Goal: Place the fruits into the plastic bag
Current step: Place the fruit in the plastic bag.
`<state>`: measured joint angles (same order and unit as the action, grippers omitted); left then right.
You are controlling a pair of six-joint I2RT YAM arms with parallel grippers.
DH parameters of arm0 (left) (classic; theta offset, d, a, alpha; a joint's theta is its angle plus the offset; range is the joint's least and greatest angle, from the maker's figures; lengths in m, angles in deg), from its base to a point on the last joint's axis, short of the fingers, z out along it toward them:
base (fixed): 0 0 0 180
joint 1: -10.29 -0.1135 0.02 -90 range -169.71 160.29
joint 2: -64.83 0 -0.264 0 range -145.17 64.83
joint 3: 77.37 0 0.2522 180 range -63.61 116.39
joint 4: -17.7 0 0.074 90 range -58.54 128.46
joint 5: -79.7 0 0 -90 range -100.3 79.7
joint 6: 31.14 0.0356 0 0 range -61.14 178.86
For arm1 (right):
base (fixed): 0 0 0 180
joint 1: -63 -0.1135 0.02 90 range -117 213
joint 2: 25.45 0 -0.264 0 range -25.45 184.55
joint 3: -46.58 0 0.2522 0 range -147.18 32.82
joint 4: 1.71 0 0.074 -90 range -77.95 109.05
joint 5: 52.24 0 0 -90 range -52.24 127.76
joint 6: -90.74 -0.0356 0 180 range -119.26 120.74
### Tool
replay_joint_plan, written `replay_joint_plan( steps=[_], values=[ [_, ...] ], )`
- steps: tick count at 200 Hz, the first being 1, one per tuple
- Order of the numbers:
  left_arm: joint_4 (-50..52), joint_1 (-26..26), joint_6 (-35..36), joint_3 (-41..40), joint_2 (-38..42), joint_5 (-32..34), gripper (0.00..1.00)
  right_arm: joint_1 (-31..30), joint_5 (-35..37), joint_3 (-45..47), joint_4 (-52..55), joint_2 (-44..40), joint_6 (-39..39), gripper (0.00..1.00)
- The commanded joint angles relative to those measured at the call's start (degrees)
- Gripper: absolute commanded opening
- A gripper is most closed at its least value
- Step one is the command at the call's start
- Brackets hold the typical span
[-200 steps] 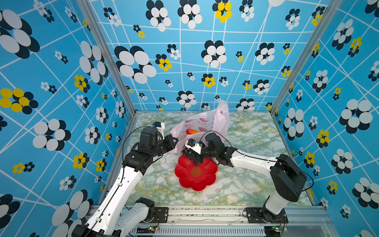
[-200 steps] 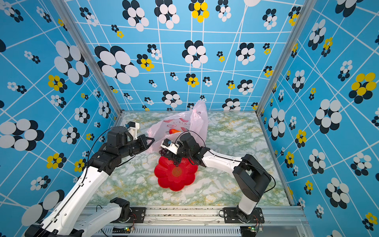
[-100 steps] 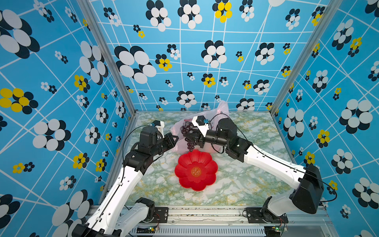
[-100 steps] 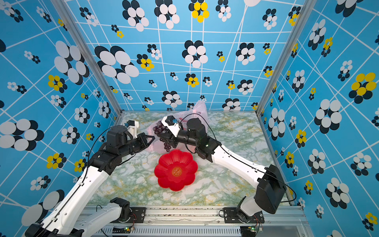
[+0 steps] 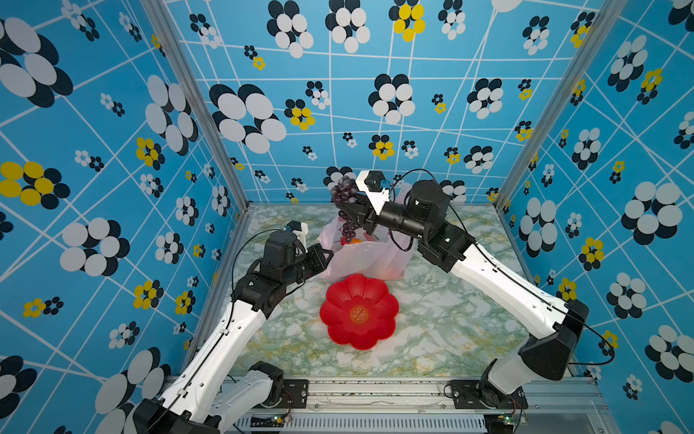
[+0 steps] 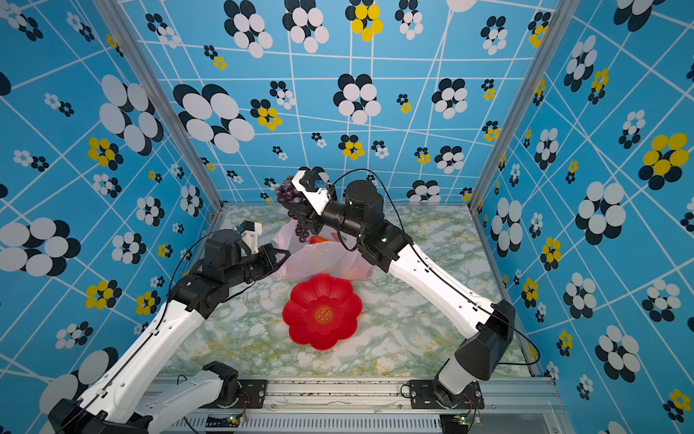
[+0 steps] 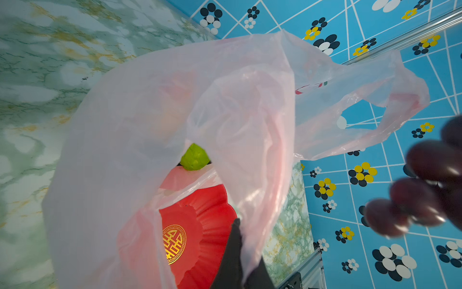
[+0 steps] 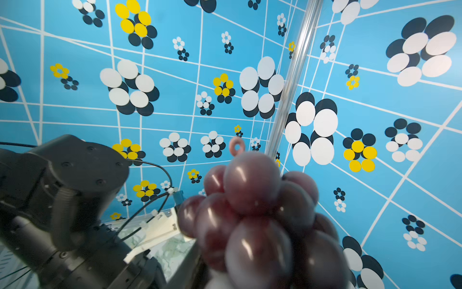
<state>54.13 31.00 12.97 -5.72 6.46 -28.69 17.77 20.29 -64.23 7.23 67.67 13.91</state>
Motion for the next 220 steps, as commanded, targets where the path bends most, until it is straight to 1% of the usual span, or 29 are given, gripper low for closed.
replay_joint_plan(
  steps=[1, 51, 93, 133, 220],
  values=[
    [0.17, 0.32, 0.36, 2.65, -0.11, 1.19, 0.00, 1.28, 2.41, -1.56, -0.71, 2.93, 1.94, 0.42],
    [2.66, 0.22, 1.81, 5.24, -0.08, 1.42, 0.00, 3.27, 4.72, 0.48, -3.78, 6.79, 3.63, 0.42],
    [3.42, 0.13, 2.20, 6.08, -0.37, 0.99, 0.00, 4.69, 5.56, 4.17, -6.10, 8.50, 2.53, 0.42],
    [3.63, -0.07, 2.38, 6.13, -0.30, 0.68, 0.00, 5.47, 5.44, 9.37, -6.82, 8.39, 1.33, 0.42],
    [3.24, -0.21, 2.05, 5.27, 0.27, 0.46, 0.00, 6.47, 5.79, 15.68, -5.35, 7.02, 1.38, 0.42]
  ],
)
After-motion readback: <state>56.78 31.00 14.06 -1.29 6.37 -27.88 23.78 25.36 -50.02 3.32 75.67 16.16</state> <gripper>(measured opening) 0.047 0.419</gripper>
